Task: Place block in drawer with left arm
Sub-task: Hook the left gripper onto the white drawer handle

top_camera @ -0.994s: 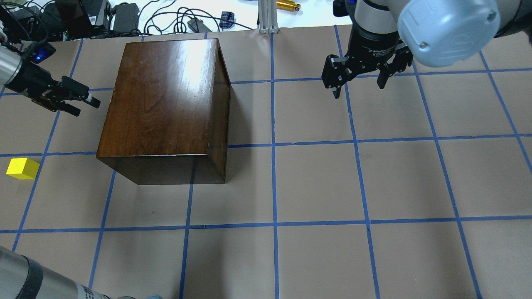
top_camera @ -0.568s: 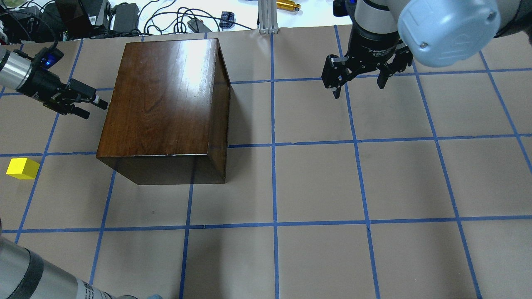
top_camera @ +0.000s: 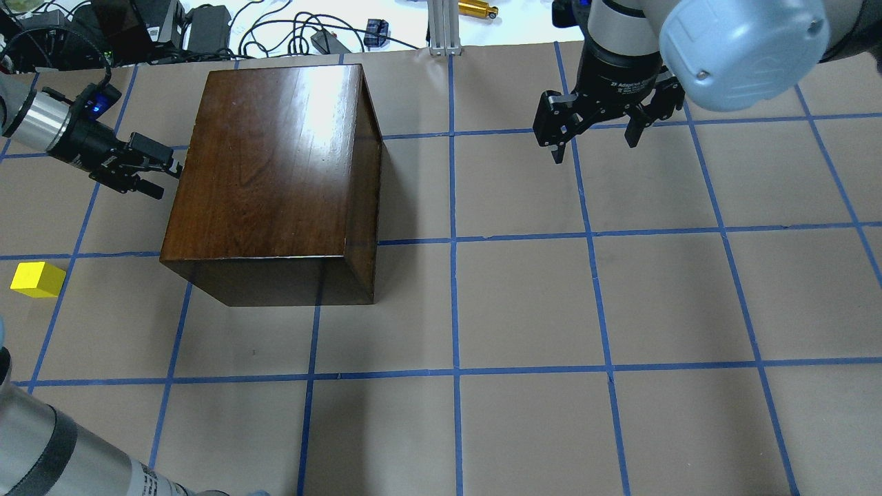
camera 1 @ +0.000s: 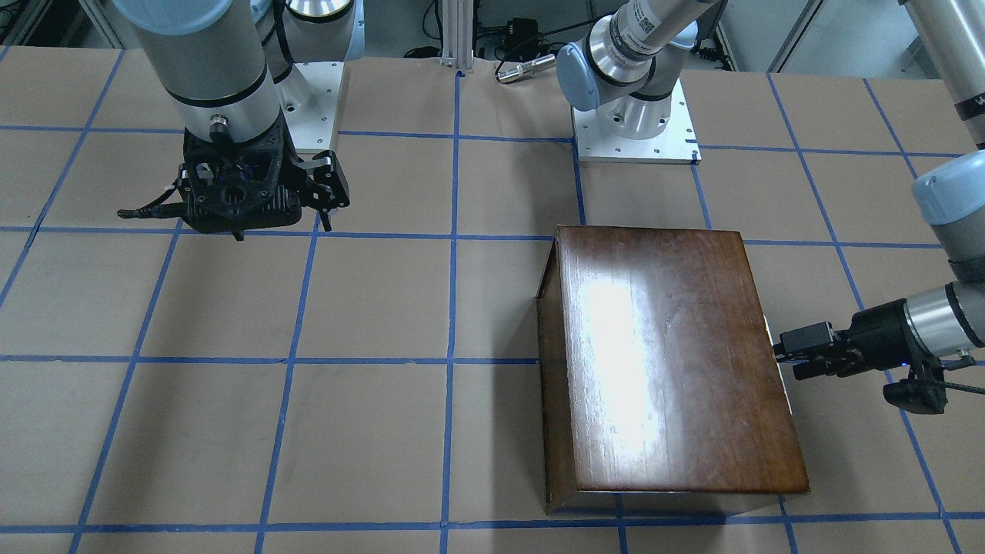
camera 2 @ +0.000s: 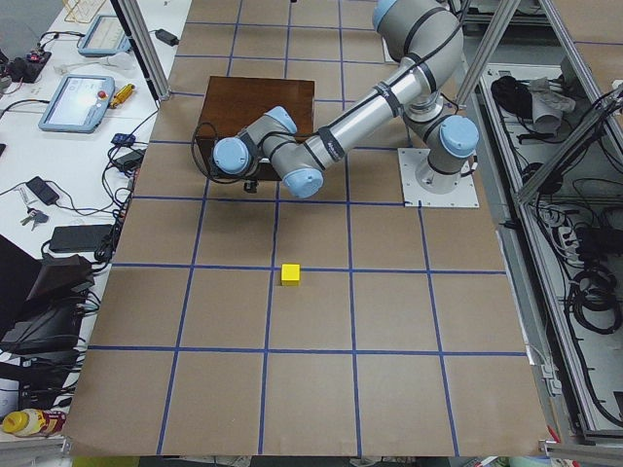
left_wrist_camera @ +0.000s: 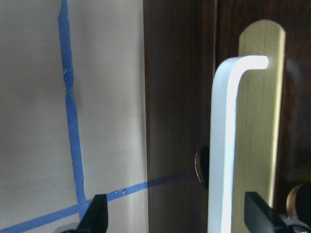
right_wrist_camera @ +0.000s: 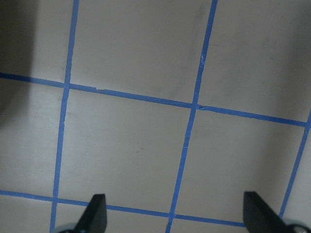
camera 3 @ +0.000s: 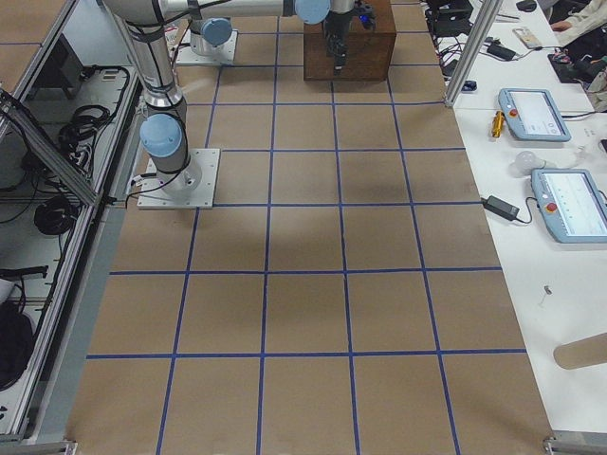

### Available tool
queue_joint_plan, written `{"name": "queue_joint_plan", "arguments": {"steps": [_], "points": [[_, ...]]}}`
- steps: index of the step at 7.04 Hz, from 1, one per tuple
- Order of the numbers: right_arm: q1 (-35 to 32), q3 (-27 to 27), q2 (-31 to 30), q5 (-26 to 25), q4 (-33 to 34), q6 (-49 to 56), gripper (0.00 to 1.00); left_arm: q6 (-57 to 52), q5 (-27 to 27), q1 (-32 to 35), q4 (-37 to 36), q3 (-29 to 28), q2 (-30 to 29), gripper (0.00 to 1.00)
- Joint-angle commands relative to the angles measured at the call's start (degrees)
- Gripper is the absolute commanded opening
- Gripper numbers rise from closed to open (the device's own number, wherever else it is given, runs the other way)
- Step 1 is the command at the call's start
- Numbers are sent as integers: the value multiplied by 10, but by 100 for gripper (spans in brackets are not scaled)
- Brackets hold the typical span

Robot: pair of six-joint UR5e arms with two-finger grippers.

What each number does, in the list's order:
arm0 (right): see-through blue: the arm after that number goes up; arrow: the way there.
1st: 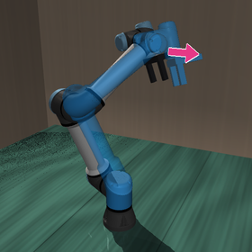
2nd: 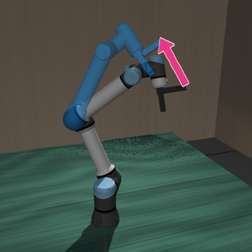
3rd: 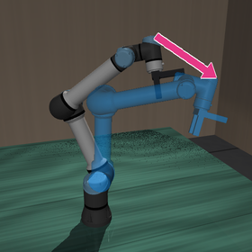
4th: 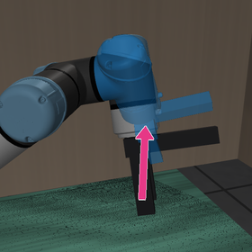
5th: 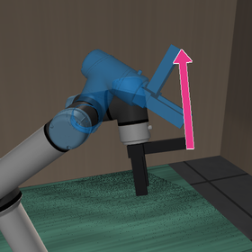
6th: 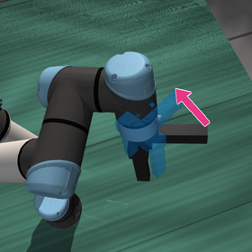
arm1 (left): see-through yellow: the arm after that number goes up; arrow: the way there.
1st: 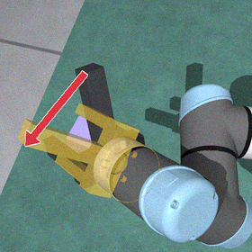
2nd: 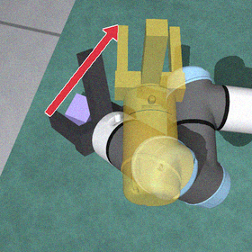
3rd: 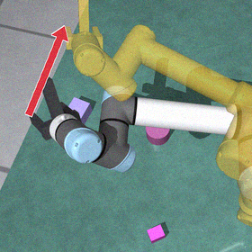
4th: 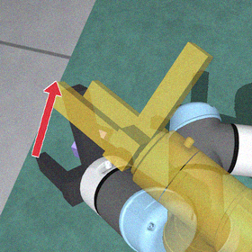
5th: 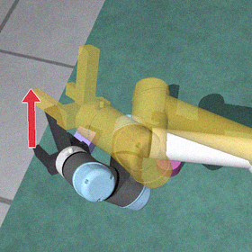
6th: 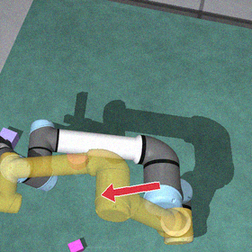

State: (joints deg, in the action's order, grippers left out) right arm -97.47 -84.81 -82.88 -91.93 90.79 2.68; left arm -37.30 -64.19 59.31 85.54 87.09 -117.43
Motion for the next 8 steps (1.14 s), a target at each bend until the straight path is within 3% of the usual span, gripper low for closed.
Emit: {"name": "queue_joint_plan", "arguments": {"steps": [1, 8], "points": [[0, 0, 0, 0, 0, 0, 100, 2, -1, 1, -10, 0, -11, 100], [0, 0, 0, 0, 0, 0, 100, -1, -9, -13, -13, -3, -12, 100]]}}
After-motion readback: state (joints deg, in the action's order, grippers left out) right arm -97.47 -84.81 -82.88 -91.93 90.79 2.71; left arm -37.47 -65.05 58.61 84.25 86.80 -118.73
